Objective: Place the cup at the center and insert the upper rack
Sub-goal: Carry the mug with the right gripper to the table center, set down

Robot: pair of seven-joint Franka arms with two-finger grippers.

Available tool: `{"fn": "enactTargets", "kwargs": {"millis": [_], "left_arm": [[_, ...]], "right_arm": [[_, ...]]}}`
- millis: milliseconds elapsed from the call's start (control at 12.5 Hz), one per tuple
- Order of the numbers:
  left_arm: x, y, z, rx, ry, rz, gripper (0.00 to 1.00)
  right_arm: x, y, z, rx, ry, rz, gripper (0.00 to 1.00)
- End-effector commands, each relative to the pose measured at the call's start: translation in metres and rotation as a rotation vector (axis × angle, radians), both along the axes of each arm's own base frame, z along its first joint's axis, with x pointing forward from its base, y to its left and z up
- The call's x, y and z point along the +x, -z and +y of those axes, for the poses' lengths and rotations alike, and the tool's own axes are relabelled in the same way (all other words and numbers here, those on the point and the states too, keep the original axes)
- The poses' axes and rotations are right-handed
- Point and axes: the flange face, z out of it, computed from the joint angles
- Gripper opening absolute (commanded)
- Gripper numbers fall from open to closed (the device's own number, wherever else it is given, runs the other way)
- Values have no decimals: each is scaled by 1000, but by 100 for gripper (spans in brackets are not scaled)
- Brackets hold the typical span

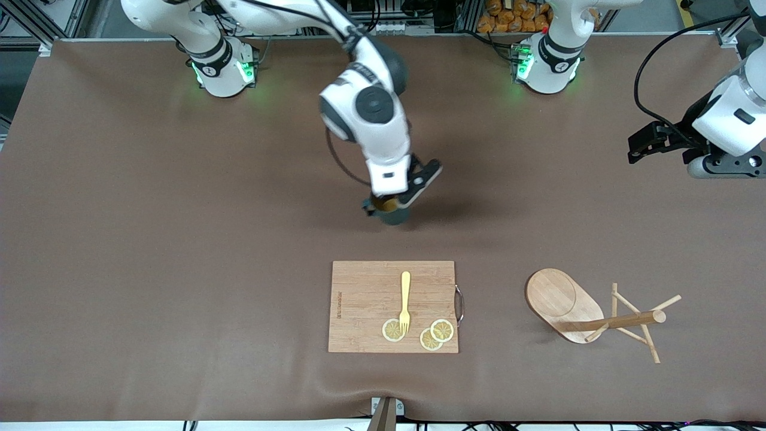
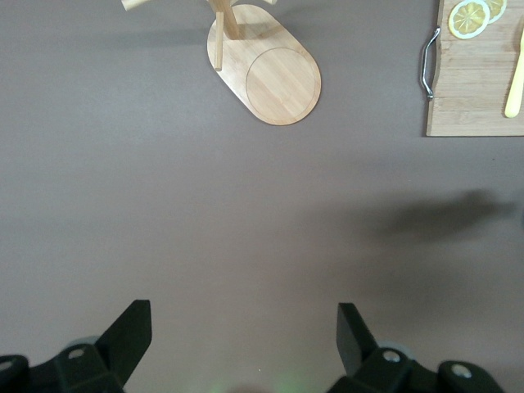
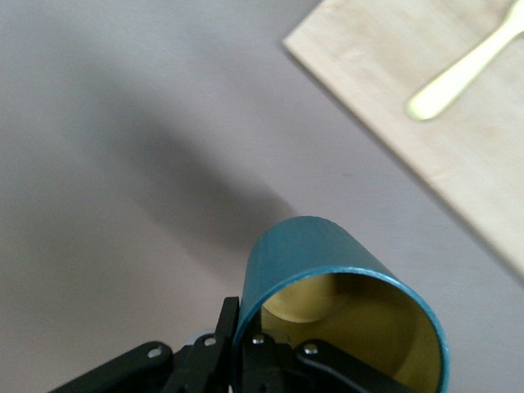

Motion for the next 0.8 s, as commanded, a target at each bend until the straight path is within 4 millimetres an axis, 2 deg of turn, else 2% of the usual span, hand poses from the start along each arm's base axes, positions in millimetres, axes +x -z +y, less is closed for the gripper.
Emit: {"fn": "enactTargets", "kwargs": {"millis": [0,80,320,479,719], "left_arm": [[0,-4,4,-15,3,-10,100],[0,-4,4,-15,3,-10,100],[0,-3,5,-14,2,-10,100],[0,-6,6,-8,-1,-15,100],[1,-8,6,-7,-1,-20,100]], "right_arm": [[-25,20,33,8,144,21,0],[-33,30,42,20,175,16,0],[-43,57,47,3,221,28,0],[-31,61,45,31,227,5,0],[-29,70,42,-7,192,-37,0]]}}
